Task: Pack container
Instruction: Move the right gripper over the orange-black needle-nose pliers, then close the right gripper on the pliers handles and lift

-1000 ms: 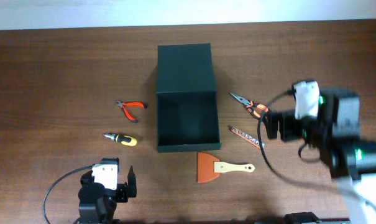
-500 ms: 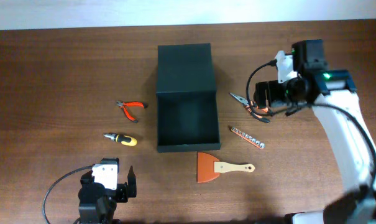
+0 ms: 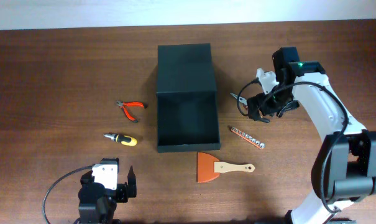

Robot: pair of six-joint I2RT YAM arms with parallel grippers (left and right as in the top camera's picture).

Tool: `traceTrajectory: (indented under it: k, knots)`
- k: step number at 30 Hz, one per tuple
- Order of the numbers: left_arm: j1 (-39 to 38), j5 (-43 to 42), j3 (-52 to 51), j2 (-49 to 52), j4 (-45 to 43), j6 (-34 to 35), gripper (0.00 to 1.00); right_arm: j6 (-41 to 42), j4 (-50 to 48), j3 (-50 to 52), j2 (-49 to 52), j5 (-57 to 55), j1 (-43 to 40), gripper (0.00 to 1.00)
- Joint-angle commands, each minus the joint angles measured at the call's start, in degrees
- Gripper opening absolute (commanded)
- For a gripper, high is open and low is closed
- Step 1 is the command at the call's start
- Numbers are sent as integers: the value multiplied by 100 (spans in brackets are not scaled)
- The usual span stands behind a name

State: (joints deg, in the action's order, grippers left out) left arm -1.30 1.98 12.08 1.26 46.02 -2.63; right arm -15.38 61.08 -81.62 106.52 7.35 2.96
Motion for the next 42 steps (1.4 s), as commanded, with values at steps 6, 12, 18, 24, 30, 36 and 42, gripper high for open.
traceTrajectory:
  k: [6, 12, 18, 24, 30, 36, 42]
  knots:
    - [35, 42, -55, -48, -4, -90, 99, -732, 0, -87, 289, -7, -31, 99]
    - [35, 42, -55, -48, -7, -87, 99, -732, -109, -87, 350, 17, -31, 100]
    - [35, 42, -55, -48, -4, -87, 99, -730, -352, -66, 361, 11, 107, 97]
    - [35, 42, -55, -48, -7, -87, 99, -667, -608, -66, 393, -42, 304, 95]
    - [35, 42, -55, -48, -7, -87, 99, -549, -599, -68, 684, -57, 341, 95]
    - [35, 42, -55, -48, -7, -87, 99, -380, -603, -66, 909, -57, 339, 94]
    - [35, 42, -55, -48, -7, -90, 99, -363, -608, -66, 970, -57, 341, 86]
